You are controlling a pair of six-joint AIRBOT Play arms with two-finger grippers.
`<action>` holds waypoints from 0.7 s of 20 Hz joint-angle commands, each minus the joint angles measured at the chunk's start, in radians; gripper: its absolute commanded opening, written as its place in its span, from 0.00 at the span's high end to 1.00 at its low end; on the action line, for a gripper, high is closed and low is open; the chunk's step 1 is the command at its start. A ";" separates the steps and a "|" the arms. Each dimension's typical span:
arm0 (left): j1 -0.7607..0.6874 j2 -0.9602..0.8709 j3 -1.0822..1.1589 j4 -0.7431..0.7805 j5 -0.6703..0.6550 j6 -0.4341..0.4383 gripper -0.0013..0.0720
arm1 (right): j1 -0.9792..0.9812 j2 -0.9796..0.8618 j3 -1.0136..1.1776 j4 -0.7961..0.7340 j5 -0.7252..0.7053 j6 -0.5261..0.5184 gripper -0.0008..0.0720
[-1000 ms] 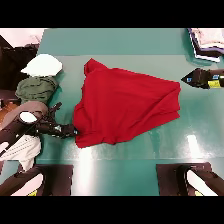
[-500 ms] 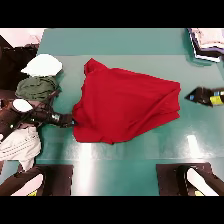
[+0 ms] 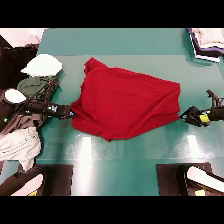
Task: Fold the shirts.
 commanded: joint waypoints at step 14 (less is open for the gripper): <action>0.058 0.010 0.124 -0.002 -0.041 -0.041 0.95 | 0.092 -0.003 0.024 0.069 -0.034 -0.042 0.97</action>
